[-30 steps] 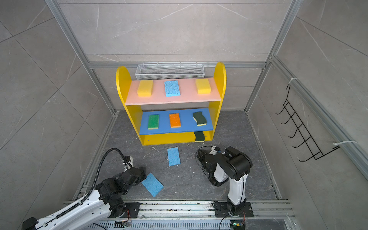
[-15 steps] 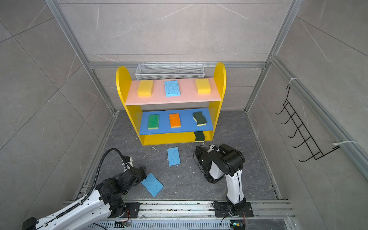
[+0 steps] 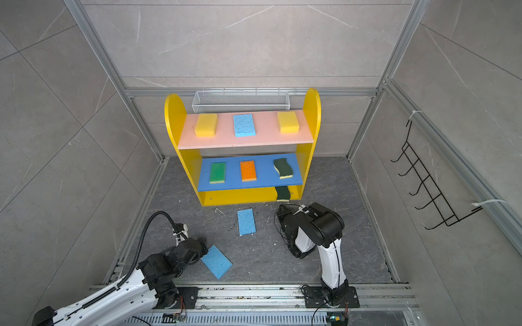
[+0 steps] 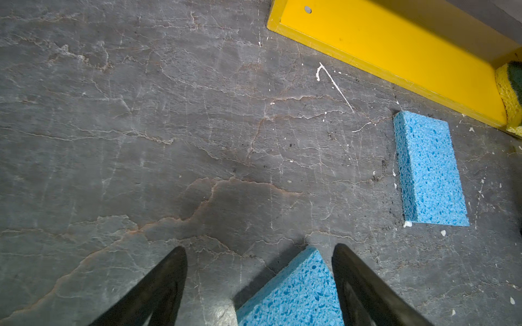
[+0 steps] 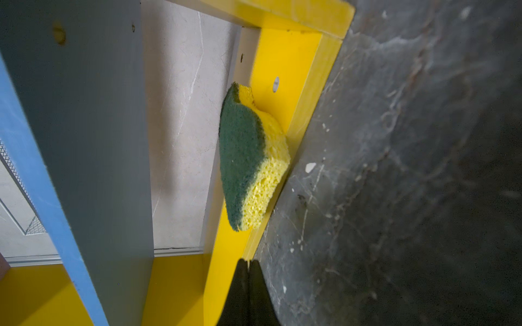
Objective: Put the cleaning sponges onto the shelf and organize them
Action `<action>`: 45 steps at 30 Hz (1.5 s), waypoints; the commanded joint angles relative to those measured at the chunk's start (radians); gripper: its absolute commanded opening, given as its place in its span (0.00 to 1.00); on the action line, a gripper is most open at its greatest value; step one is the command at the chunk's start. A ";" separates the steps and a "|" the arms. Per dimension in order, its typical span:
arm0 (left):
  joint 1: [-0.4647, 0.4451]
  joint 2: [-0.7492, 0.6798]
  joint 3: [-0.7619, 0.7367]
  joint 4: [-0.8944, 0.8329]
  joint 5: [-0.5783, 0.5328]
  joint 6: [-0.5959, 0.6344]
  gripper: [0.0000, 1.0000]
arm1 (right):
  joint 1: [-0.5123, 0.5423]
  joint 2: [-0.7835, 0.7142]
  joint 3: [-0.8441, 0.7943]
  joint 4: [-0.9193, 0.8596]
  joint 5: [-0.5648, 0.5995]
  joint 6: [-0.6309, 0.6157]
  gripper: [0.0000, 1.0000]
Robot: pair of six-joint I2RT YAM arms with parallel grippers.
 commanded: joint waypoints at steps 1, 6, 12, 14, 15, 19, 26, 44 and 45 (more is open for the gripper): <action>-0.001 0.004 0.018 0.024 -0.029 -0.033 0.83 | 0.004 0.034 -0.011 -0.061 0.045 0.007 0.00; -0.001 0.007 0.046 -0.009 -0.049 -0.039 0.83 | 0.004 0.063 0.006 -0.061 0.041 0.010 0.00; -0.001 -0.002 0.046 -0.023 -0.071 -0.071 0.83 | 0.002 0.096 0.034 -0.062 0.032 0.019 0.00; -0.001 -0.006 0.044 -0.027 -0.079 -0.081 0.83 | 0.002 0.096 0.041 -0.062 0.027 0.015 0.00; -0.001 -0.006 0.043 -0.029 -0.084 -0.085 0.83 | 0.002 0.096 0.042 -0.063 0.027 0.014 0.00; -0.001 -0.017 0.043 -0.040 -0.092 -0.089 0.83 | 0.003 0.079 0.034 -0.064 0.041 -0.002 0.00; -0.001 -0.031 0.048 -0.051 -0.101 -0.092 0.83 | 0.001 0.008 0.015 -0.155 0.075 0.020 0.00; -0.001 -0.017 0.040 -0.049 -0.113 -0.111 0.83 | -0.013 0.094 0.079 -0.179 0.017 0.118 0.00; -0.001 -0.016 0.040 -0.048 -0.115 -0.111 0.83 | -0.016 0.086 0.080 -0.194 0.018 0.119 0.00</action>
